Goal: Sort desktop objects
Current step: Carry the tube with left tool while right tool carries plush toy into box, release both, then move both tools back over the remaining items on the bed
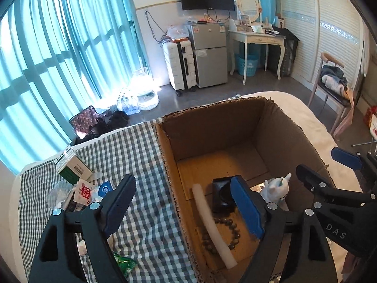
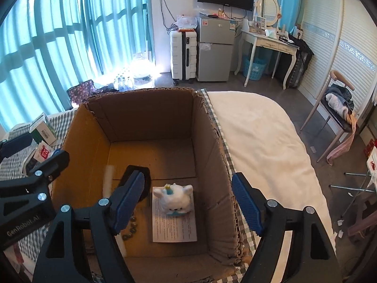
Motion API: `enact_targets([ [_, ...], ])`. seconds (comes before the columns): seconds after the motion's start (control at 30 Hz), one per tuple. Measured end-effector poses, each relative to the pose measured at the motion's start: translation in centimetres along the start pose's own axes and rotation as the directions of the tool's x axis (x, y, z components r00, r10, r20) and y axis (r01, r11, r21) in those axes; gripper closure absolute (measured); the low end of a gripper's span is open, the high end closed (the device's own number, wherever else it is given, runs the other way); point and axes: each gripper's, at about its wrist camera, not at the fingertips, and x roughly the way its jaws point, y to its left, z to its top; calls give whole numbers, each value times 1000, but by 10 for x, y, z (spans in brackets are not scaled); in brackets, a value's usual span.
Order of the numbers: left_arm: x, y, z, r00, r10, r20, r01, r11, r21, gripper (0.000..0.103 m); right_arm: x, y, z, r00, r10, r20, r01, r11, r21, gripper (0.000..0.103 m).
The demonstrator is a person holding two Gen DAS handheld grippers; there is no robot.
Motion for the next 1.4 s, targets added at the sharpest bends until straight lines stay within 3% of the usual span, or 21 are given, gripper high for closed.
enact_targets([
  [0.3,-16,34,-7,1000,25,15,-25,999,-44,18,-18,10,1,999,-10,30,10,1000,-20,26],
  [0.47,-25,78,-21,998,68,17,-66,993,-95,17,-29,13,4,999,-10,51,11,1000,-15,26],
  [0.6,-30,121,-41,994,112,12,-109,981,-158,10,-33,22,5,999,-6,53,7,1000,-17,26],
  [0.73,-29,170,-68,981,193,-21,-193,962,-195,9,-33,39,6,998,8,58,-6,1000,-30,26],
  [0.87,-22,211,-97,967,243,-71,-253,938,-235,9,-30,69,9,998,41,52,-38,997,-61,26],
  [1.03,0,245,-137,963,236,-127,-262,928,-266,9,-24,126,13,995,78,65,-68,987,-146,26],
  [1.2,27,254,-172,976,156,-153,-197,929,-313,9,-13,190,16,990,128,66,-110,968,-227,26],
  [1.4,54,251,-188,980,114,-164,-157,947,-281,9,19,270,12,982,188,10,-178,944,-277,26],
])
